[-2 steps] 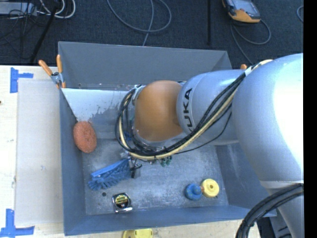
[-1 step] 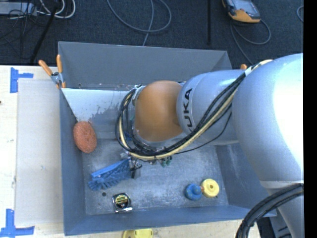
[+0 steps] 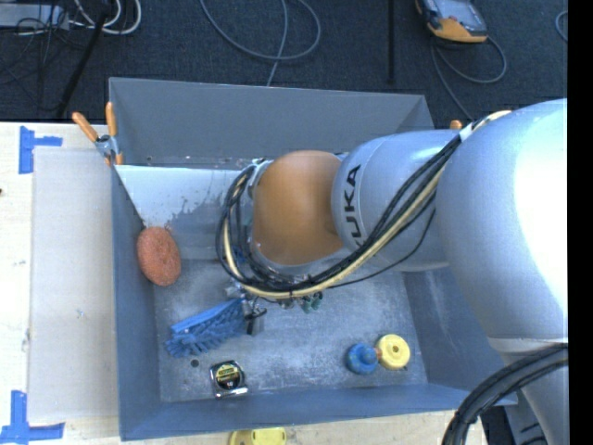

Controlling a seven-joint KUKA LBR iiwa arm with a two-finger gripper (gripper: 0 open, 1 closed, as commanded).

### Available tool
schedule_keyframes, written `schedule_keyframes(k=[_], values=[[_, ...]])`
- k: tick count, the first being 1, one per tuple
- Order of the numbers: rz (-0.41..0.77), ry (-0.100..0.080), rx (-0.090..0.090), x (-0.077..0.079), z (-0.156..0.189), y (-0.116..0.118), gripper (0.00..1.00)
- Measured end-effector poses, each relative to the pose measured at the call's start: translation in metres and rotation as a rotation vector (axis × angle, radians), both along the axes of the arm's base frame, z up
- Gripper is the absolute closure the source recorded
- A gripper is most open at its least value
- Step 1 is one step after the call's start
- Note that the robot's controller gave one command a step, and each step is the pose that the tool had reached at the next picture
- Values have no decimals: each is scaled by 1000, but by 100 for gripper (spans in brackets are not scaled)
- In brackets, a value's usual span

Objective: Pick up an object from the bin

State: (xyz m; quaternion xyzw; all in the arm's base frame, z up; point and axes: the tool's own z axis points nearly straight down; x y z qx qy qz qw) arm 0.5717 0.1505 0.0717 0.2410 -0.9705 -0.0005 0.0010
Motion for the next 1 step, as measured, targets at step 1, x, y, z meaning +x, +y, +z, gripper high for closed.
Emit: schedule_keyframes(k=[1], values=[[151,-2,1,-28,128,38,100]])
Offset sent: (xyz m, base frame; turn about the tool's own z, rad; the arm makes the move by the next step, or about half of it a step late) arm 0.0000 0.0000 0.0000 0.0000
